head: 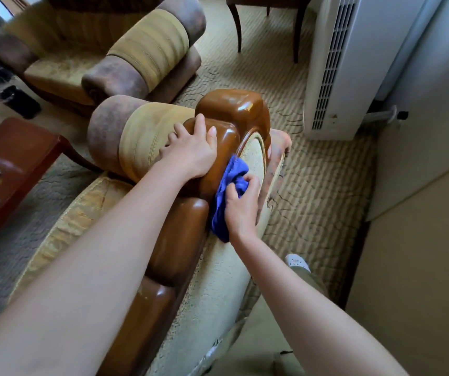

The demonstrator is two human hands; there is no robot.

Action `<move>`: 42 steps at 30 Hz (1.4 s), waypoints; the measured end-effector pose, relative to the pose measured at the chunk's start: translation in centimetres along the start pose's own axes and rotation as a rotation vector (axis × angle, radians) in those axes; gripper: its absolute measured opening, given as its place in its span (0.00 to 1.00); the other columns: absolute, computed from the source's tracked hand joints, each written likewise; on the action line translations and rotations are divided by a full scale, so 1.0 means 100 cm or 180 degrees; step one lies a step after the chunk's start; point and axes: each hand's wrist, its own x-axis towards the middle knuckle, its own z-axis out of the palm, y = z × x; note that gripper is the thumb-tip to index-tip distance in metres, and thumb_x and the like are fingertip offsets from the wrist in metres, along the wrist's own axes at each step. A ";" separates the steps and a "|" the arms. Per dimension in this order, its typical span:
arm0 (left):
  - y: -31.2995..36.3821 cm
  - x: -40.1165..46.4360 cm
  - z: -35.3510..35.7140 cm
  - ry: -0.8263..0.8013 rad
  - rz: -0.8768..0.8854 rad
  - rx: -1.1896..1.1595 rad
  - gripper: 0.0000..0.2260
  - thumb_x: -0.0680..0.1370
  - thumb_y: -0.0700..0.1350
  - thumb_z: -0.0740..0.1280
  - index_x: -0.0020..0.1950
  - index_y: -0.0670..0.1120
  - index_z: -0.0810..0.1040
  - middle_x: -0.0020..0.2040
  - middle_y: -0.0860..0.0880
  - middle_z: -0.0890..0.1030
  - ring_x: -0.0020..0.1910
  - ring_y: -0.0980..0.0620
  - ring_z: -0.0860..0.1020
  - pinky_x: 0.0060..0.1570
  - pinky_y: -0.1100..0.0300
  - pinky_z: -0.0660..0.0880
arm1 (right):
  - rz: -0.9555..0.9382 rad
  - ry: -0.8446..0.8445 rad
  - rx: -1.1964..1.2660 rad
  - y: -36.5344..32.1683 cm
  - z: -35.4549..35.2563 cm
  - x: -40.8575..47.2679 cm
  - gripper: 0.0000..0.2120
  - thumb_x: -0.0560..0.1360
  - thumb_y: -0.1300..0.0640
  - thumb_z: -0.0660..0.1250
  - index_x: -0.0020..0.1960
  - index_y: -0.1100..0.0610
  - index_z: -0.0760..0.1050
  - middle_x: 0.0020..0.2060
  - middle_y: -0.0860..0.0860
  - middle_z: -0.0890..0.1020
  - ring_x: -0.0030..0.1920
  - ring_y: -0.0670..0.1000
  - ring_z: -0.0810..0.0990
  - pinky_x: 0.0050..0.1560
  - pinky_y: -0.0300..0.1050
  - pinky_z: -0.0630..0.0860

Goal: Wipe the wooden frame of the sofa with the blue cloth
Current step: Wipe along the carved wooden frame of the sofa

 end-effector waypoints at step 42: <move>0.001 0.000 0.012 0.0328 -0.0038 -0.0028 0.24 0.82 0.56 0.43 0.78 0.53 0.47 0.75 0.37 0.54 0.73 0.36 0.56 0.67 0.37 0.56 | -0.0094 -0.0382 -0.0439 -0.008 -0.007 0.027 0.02 0.75 0.63 0.57 0.47 0.59 0.65 0.34 0.47 0.70 0.40 0.53 0.69 0.43 0.46 0.65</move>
